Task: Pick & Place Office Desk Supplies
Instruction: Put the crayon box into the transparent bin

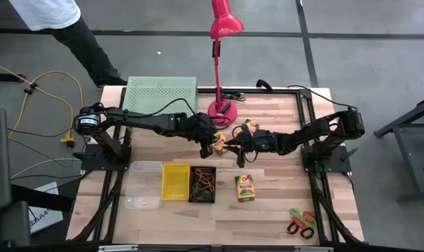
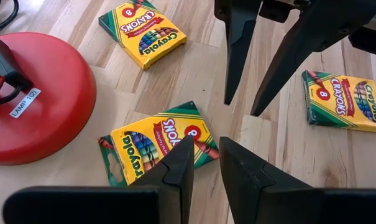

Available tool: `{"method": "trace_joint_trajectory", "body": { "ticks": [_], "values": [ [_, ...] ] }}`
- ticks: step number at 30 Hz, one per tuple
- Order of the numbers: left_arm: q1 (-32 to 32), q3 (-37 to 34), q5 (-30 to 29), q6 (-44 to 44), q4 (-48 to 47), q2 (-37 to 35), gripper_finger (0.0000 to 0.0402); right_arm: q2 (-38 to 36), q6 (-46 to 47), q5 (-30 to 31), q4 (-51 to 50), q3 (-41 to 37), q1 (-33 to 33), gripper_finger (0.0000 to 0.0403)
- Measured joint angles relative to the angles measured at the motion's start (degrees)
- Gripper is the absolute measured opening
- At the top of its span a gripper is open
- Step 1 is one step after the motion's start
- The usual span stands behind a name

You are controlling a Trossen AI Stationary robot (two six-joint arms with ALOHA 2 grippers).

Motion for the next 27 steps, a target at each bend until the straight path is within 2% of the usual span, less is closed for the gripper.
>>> {"method": "trace_joint_trajectory", "body": {
  "ticks": [20,27],
  "values": [
    [0.0,0.0,0.02,0.02,-0.06,0.0,0.0071,-0.04,0.0,0.2,-2.79,0.0,0.02,0.007],
    [0.0,0.0,0.02,0.04,-0.07,0.0,0.0071,-0.03,-0.96,4.53,-7.22,-0.01,0.0,0.007]
  ]
}}
